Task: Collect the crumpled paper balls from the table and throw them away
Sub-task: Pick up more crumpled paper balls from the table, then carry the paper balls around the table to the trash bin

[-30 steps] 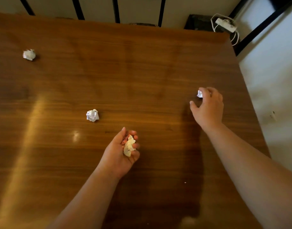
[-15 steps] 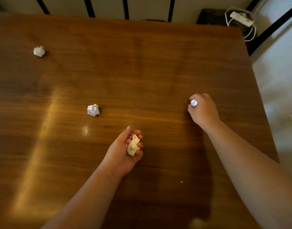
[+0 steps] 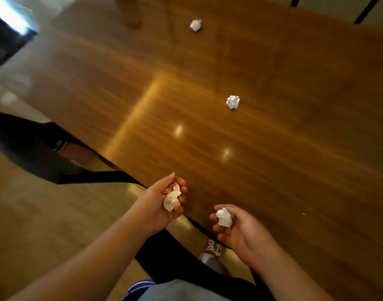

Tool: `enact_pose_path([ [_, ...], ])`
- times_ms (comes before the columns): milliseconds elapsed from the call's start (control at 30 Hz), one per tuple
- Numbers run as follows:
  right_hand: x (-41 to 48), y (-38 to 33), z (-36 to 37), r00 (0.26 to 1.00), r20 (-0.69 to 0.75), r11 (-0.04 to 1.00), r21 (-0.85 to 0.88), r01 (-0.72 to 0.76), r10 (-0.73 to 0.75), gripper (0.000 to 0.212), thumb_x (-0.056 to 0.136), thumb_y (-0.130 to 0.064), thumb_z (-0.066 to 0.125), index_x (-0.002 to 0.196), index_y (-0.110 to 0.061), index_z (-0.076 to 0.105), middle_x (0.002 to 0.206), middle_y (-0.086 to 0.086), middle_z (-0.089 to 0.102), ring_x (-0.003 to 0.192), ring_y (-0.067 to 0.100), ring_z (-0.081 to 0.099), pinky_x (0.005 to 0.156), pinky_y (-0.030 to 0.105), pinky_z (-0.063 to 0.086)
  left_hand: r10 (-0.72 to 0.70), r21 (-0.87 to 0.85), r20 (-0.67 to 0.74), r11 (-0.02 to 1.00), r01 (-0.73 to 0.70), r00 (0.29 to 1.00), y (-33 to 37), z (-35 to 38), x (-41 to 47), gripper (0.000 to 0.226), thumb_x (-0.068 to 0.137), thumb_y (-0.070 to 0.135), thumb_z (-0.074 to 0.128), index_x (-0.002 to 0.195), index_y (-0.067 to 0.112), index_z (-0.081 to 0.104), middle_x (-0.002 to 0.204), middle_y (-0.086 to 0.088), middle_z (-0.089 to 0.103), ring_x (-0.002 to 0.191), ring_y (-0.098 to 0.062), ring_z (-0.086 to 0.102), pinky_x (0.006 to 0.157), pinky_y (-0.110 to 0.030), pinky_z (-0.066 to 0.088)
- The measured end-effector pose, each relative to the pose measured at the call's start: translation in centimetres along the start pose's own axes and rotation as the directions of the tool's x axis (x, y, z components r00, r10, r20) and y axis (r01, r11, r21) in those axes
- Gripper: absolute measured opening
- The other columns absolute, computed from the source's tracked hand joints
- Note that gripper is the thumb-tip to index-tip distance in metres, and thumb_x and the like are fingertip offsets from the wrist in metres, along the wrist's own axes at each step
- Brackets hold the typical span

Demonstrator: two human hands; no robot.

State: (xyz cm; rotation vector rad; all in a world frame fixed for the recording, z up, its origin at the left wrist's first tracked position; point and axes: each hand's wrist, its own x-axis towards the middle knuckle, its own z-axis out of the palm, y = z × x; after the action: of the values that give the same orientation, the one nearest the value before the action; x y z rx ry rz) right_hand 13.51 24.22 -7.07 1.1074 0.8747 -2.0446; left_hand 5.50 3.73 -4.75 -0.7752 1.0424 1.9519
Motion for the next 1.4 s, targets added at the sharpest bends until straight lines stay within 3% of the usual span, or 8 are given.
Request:
enact_pose_path([
  [133, 0.0, 3.5, 5.0, 0.994, 0.08, 0.99, -0.121, -0.066, 0.076, 0.028, 0.097, -0.018, 0.045, 0.101, -0.003, 0.068, 0.081, 0.016, 0.071, 0.058, 0.021, 0.063, 0.047, 0.028, 0.049, 0.109, -0.135, -0.091, 0.983, -0.121, 0.99, 0.2, -9.0, -7.6, 0.028, 0.085, 0.035, 0.056, 0.074, 0.012, 0.068, 0.069, -0.002, 0.059, 0.051, -0.012, 0.054, 0.04, -0.02, 0.041],
  [267, 0.4, 6.3, 11.7, 0.988, 0.13, 0.93, -0.367, -0.031, 0.084, 0.027, 0.098, -0.019, 0.047, 0.103, -0.005, 0.07, 0.083, 0.015, 0.072, 0.063, 0.023, 0.065, 0.052, 0.03, 0.051, 0.199, -0.258, -0.261, 0.928, -0.267, 0.944, -0.6, -17.9, -14.2, 0.027, 0.083, 0.034, 0.056, 0.071, 0.013, 0.069, 0.067, -0.002, 0.06, 0.049, -0.012, 0.053, 0.038, -0.02, 0.04],
  [500, 3.0, 15.3, 28.0, 0.97, 0.212, 0.739, -0.672, 0.056, 0.12, 0.028, 0.1, -0.022, 0.046, 0.105, -0.006, 0.069, 0.091, 0.016, 0.069, 0.071, 0.023, 0.067, 0.057, 0.03, 0.054, 0.182, -0.505, -0.481, 0.742, -0.441, 0.858, -4.4, -33.3, -22.5, 0.023, 0.08, 0.03, 0.057, 0.073, 0.011, 0.066, 0.064, -0.003, 0.061, 0.047, -0.012, 0.055, 0.036, -0.021, 0.041],
  [633, 6.1, 23.0, 37.1, 0.966, 0.19, 0.661, -0.75, 0.027, 0.176, 0.028, 0.099, -0.022, 0.046, 0.106, -0.005, 0.068, 0.094, 0.017, 0.067, 0.075, 0.025, 0.064, 0.062, 0.032, 0.052, 0.157, -0.603, -0.528, 0.623, -0.498, 0.835, -6.1, -43.2, -26.6, 0.023, 0.08, 0.032, 0.059, 0.072, 0.012, 0.069, 0.066, -0.003, 0.061, 0.048, -0.012, 0.056, 0.038, -0.021, 0.04],
  [800, 9.7, 30.2, 46.0, 0.968, 0.18, 0.6, -0.799, 0.041, 0.173, 0.028, 0.098, -0.021, 0.047, 0.109, -0.003, 0.067, 0.091, 0.015, 0.068, 0.074, 0.023, 0.064, 0.063, 0.032, 0.052, 0.137, -0.641, -0.562, 0.552, -0.534, 0.816, -6.7, -53.2, -31.2, 0.023, 0.079, 0.032, 0.062, 0.071, 0.013, 0.071, 0.067, -0.003, 0.063, 0.049, -0.012, 0.057, 0.037, -0.022, 0.041],
  [1033, 13.2, 34.0, 52.8, 0.981, 0.119, 0.601, -0.8, 0.002, 0.155, 0.026, 0.093, -0.022, 0.056, 0.107, -0.004, 0.069, 0.084, 0.012, 0.072, 0.071, 0.022, 0.068, 0.063, 0.033, 0.055, 0.19, -0.672, -0.56, 0.465, -0.576, 0.806, -0.6, -60.5, -33.8, 0.025, 0.082, 0.032, 0.059, 0.071, 0.012, 0.069, 0.068, -0.003, 0.06, 0.05, -0.013, 0.056, 0.038, -0.02, 0.043],
  [1233, 18.0, 33.1, 57.9, 0.98, 0.094, 0.632, -0.774, -0.037, 0.173, 0.029, 0.091, -0.022, 0.058, 0.109, -0.001, 0.067, 0.08, 0.014, 0.074, 0.065, 0.022, 0.069, 0.056, 0.032, 0.057, 0.242, -0.66, -0.553, 0.456, -0.597, 0.797, 8.0, -64.2, -32.2, 0.028, 0.09, 0.031, 0.053, 0.074, 0.012, 0.067, 0.071, -0.003, 0.06, 0.052, -0.012, 0.055, 0.04, -0.02, 0.042],
  [1400, 23.3, 31.2, 64.4, 0.976, 0.079, 0.599, -0.799, -0.059, 0.201, 0.03, 0.089, -0.025, 0.062, 0.109, -0.004, 0.069, 0.086, 0.016, 0.074, 0.07, 0.024, 0.07, 0.059, 0.033, 0.058, 0.262, -0.631, -0.583, 0.45, -0.631, 0.769, 16.5, -68.2, -30.8, 0.027, 0.086, 0.031, 0.056, 0.072, 0.012, 0.069, 0.071, -0.003, 0.061, 0.053, -0.012, 0.055, 0.041, -0.02, 0.042],
])
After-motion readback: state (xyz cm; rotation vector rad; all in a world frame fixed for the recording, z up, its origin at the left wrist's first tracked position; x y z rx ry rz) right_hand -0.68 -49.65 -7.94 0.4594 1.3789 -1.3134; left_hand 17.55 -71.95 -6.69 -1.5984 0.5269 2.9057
